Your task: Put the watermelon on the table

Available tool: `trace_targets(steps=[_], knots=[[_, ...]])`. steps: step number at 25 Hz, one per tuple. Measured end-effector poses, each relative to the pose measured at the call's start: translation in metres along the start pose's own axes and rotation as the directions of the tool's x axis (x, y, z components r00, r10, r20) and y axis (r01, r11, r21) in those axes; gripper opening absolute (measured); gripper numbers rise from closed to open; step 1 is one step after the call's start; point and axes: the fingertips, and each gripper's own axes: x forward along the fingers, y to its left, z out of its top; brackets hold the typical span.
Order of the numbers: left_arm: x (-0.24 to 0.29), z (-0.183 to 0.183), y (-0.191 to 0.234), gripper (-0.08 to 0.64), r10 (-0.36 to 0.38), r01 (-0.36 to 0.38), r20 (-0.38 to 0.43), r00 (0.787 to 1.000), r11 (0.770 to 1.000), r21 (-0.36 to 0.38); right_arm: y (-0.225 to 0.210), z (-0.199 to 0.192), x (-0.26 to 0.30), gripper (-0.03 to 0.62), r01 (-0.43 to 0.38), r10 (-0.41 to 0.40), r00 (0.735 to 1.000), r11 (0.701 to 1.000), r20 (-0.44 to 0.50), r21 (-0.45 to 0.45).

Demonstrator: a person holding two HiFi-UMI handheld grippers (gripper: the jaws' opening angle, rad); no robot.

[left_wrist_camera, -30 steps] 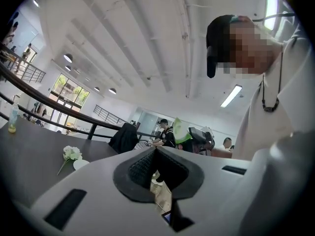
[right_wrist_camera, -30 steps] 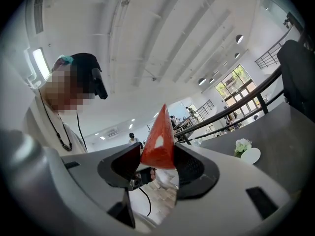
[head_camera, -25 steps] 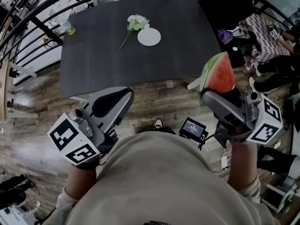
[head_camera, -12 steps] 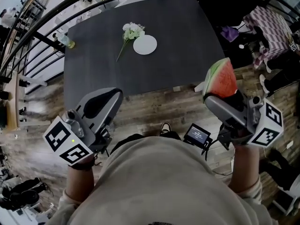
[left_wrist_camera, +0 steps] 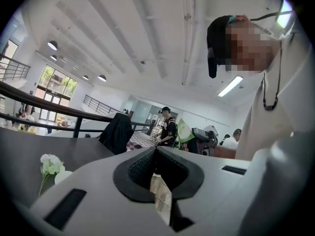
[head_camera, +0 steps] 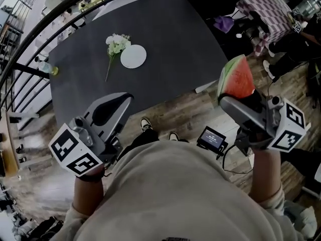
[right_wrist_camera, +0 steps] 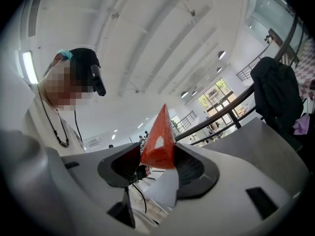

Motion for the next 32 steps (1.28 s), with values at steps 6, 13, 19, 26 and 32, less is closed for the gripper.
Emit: trace_targets(steps=[6, 13, 19, 26, 32], knots=[[0.016, 0.039, 0.041, 0.008, -0.109, 0.108, 0.029, 0.994, 0.993, 0.041, -0.003, 0.022, 0.026, 0.229, 0.073, -0.071, 0.996, 0.997, 0.06, -0.031], [0.015, 0.059, 0.091, 0.008, -0.187, 0.186, 0.016, 0.982, 0.982, 0.018, -0.006, 0.039, 0.076, 0.229, 0.122, -0.117, 0.99, 0.991, 0.075, -0.061], [0.0, 0.048, 0.137, 0.008, -0.199, 0.199, -0.015, 0.98, 0.98, 0.008, -0.02, 0.022, 0.133, 0.229, 0.147, -0.145, 0.988, 0.989, 0.056, -0.026], [-0.03, 0.04, 0.173, 0.008, -0.175, 0.175, -0.008, 0.985, 0.985, -0.002, -0.023, 0.006, 0.184, 0.229, 0.142, -0.142, 0.99, 0.989, -0.017, -0.04], [-0.045, 0.025, 0.183, 0.008, -0.174, 0.173, -0.022, 0.984, 0.983, -0.059, -0.028, -0.004, 0.215, 0.229, 0.14, -0.143, 0.986, 0.99, -0.089, -0.034]])
